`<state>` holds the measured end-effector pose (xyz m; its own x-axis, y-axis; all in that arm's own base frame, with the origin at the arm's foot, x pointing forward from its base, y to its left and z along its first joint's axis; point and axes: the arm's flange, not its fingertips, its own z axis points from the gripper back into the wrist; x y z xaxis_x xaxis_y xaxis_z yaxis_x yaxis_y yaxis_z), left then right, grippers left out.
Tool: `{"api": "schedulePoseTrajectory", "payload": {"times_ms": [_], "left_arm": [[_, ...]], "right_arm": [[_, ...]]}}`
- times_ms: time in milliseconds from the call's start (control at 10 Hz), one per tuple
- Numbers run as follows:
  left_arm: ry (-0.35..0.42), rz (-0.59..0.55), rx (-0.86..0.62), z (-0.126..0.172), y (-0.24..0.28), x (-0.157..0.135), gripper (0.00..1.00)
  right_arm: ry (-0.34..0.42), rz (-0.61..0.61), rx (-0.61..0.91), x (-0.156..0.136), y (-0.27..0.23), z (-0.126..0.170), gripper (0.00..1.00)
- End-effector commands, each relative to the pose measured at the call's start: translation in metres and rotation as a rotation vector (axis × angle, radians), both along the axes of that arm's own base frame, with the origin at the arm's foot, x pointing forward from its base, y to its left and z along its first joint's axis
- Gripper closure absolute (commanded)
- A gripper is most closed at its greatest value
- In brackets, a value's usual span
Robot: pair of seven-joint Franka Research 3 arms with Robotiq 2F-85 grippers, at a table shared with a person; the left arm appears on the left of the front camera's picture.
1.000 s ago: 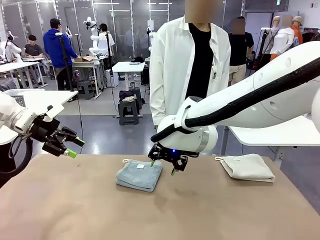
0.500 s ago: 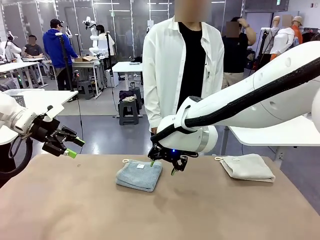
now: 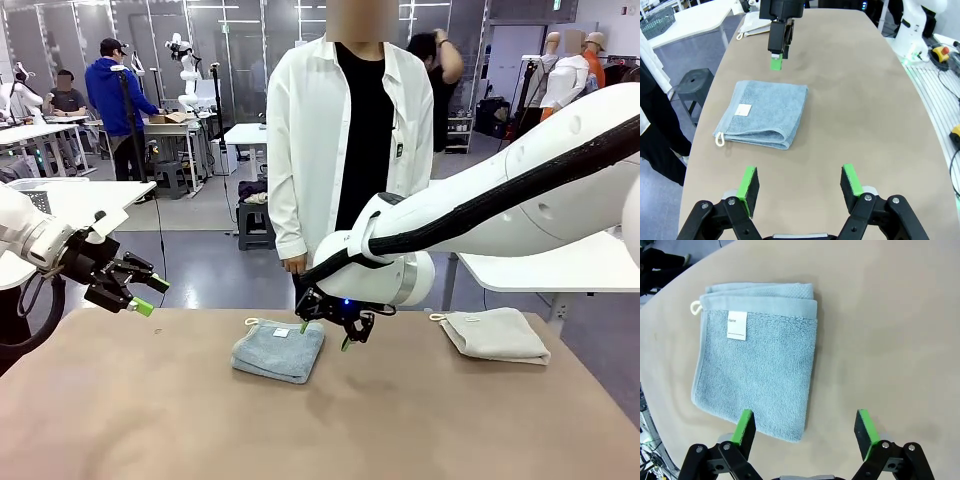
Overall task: Fold the towels and place them in the basket.
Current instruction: Stack the folded Towel with hook on the right side of the table.
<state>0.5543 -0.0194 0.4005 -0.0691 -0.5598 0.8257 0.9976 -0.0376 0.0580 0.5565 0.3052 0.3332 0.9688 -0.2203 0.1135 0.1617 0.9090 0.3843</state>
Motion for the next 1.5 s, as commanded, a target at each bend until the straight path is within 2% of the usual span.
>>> {"api": "schedulePoseTrajectory", "payload": {"times_ms": [0,400,800,900,1200,1300,1400], "left_arm": [[-0.01,-0.004,0.0,0.001,0.001,0.0,0.17],[-0.01,-0.004,0.0,0.001,0.001,0.0,0.17],[-0.01,-0.004,0.0,0.001,0.001,0.0,0.17],[-0.01,-0.004,0.0,0.001,0.001,0.0,0.17],[-0.01,-0.004,0.0,0.001,0.001,0.0,0.17],[-0.01,-0.004,0.0,0.001,0.001,0.0,0.17],[-0.01,-0.004,0.0,0.001,0.001,0.0,0.17]], "right_arm": [[-0.047,-0.048,0.012,0.004,0.02,-0.011,0.0],[-0.064,-0.118,-0.023,0.011,0.033,-0.027,0.0],[-0.075,-0.098,-0.048,0.019,0.033,-0.034,0.0],[-0.064,-0.108,-0.034,0.021,0.034,-0.034,0.2],[-0.06,-0.103,-0.043,0.027,0.038,-0.04,0.2],[-0.056,-0.106,-0.04,0.028,0.038,-0.041,0.36],[-0.054,-0.113,-0.035,0.03,0.038,-0.043,0.35]]}}
